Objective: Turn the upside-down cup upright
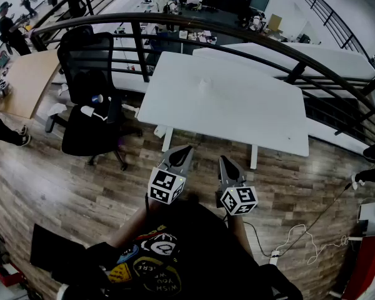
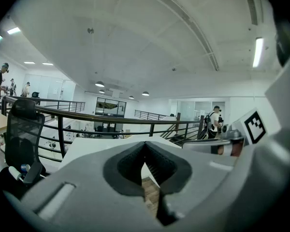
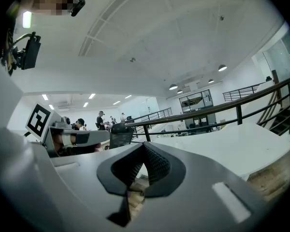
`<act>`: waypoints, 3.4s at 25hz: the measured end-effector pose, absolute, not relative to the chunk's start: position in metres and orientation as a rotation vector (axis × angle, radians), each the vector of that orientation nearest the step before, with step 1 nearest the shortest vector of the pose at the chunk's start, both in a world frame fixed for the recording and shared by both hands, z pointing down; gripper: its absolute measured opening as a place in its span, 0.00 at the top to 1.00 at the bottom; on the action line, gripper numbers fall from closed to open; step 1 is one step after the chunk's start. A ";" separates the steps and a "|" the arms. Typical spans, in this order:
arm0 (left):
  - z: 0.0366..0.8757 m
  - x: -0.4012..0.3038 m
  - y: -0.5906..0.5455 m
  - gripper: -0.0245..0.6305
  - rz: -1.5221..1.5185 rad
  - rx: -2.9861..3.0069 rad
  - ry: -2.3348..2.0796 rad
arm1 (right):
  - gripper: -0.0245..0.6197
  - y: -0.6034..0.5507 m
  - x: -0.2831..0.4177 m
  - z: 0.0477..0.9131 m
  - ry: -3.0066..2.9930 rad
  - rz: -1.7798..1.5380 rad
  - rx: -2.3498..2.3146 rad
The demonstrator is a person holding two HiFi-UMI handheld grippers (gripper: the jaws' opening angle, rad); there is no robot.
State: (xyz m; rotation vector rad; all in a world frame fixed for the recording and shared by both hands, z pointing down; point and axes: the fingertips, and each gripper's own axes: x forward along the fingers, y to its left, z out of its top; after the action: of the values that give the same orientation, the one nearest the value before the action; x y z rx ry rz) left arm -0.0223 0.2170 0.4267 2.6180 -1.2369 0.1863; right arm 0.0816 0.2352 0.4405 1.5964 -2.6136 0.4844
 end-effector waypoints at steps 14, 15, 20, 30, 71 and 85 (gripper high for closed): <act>0.428 -0.002 0.216 0.96 0.194 2.615 -1.217 | 0.97 0.239 0.100 0.441 -2.590 0.468 1.591; 0.429 -0.001 0.215 0.96 0.193 2.614 -1.218 | 0.97 0.239 0.102 0.440 -2.590 0.457 1.594; 0.433 0.006 0.209 0.96 0.187 2.602 -1.217 | 0.96 0.236 0.116 0.438 -2.646 0.502 1.623; 0.444 0.065 0.201 0.96 0.267 2.612 -1.238 | 0.96 0.225 0.176 0.455 -2.643 0.640 1.634; 0.582 0.014 -0.134 0.96 0.422 2.574 -1.221 | 0.96 -0.112 0.102 0.595 -2.493 0.608 1.477; 0.640 -0.002 -0.204 0.96 0.524 2.375 -1.371 | 0.48 -0.270 0.093 0.734 -2.308 0.629 1.481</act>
State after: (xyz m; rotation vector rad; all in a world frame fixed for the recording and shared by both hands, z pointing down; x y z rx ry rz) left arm -0.0023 -0.2043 0.6403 2.3751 -1.3713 0.5238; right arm 0.0928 -0.2701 0.7344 1.4807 -2.3083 0.6285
